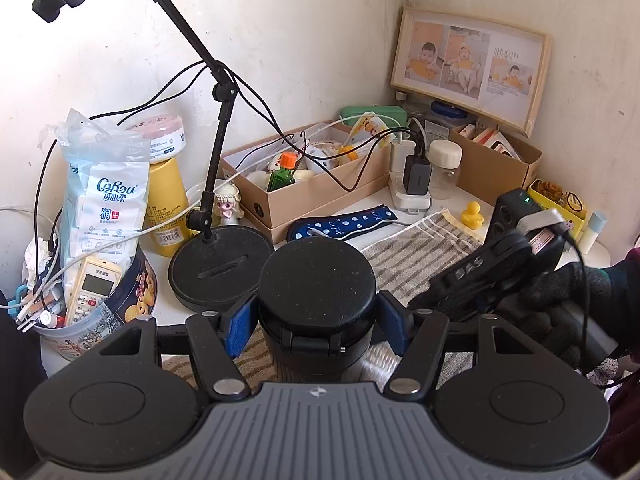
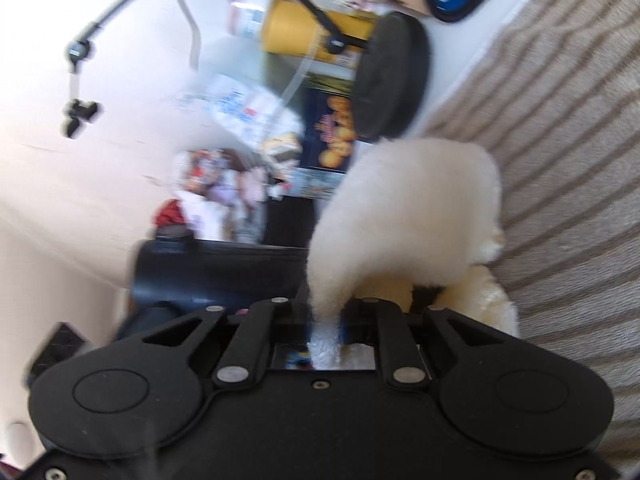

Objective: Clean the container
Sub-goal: 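Wipe the towel over the lid and down the tumbler body with the right gripper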

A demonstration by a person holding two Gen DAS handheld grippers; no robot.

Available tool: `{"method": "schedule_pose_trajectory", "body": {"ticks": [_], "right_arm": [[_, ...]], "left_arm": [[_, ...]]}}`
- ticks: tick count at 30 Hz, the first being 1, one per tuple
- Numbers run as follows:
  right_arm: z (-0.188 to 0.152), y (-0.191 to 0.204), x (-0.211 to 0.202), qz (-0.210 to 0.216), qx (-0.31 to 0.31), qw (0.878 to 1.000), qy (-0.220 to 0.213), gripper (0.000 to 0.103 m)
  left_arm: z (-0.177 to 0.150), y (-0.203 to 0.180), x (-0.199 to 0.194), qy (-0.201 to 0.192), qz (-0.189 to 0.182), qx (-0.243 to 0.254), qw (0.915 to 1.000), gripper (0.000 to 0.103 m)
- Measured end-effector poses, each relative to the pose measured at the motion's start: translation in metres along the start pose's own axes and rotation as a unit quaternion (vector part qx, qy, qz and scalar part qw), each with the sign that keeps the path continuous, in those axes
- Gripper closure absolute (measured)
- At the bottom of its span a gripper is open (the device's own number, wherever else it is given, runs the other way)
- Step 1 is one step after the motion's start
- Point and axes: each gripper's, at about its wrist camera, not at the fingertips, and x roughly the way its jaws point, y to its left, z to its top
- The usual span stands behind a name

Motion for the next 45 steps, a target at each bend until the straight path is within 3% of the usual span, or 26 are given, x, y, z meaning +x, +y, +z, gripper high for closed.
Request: {"method": "schedule_pose_trajectory", "body": {"ticks": [9,21,25,32,45], "right_arm": [[0.000,0.039,-0.013,0.096,-0.009,0.995,-0.019,0.092],[0.008,0.085,-0.017,0.137,-0.050,0.989,-0.026,0.092],[0.011,0.090,-0.013,0.118,-0.066,0.990,-0.028,0.092],[0.010,0.064,-0.016,0.089,-0.028,0.994,-0.048,0.092],[0.002,0.027,-0.004,0.016,0.001,0.999,-0.031,0.092]], "left_arm": [[-0.001,0.005,0.001,0.000,-0.001,-0.003,1.0000,0.040],[0.001,0.002,-0.001,0.001,-0.001,0.000,1.0000,0.040],[0.002,0.005,-0.001,0.001,-0.003,0.001,1.0000,0.040],[0.002,0.003,-0.002,0.001,-0.003,0.002,1.0000,0.040],[0.001,0.003,-0.003,0.002,-0.003,0.009,1.0000,0.040]]}}
